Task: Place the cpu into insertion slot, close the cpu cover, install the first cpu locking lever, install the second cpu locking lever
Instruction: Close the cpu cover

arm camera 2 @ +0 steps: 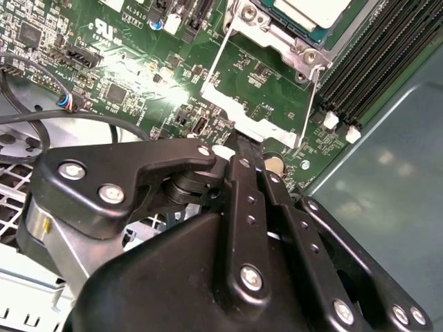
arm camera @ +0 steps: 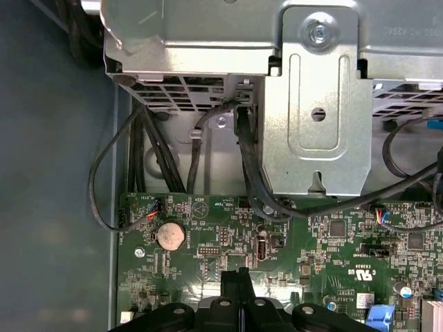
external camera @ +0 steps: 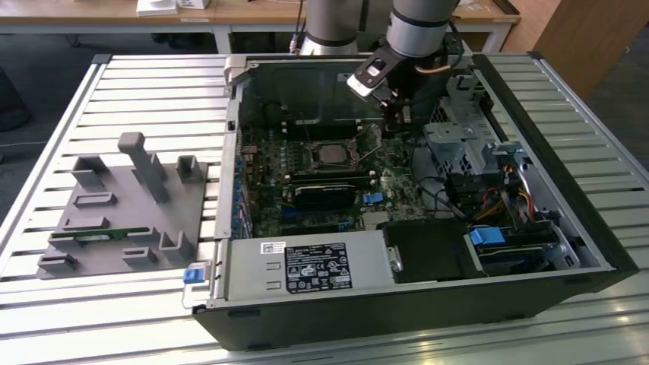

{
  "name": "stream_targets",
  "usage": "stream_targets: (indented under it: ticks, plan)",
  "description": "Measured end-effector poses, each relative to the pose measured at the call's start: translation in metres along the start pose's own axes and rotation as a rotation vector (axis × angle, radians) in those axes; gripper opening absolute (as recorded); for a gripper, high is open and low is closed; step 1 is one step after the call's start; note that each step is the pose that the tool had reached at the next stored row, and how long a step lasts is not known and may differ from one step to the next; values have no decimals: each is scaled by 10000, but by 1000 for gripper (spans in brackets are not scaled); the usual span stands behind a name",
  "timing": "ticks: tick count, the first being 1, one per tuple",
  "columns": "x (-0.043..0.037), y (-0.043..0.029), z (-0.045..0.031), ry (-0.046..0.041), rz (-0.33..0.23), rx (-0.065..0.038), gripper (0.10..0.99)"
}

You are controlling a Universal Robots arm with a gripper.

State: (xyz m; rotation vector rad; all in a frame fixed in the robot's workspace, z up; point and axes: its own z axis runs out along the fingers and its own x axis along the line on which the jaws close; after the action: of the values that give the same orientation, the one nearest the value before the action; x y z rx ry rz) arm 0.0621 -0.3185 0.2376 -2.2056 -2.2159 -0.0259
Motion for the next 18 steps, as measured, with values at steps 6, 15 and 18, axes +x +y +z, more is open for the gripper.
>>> stream_targets:
  ticks: [6, 15, 18]
  plan:
    - [0, -15, 0, -1, 0, 0, 106]
    - [0, -114, 2, 0, 0, 0, 106]
    - [0, -139, 3, -1, 0, 0, 106]
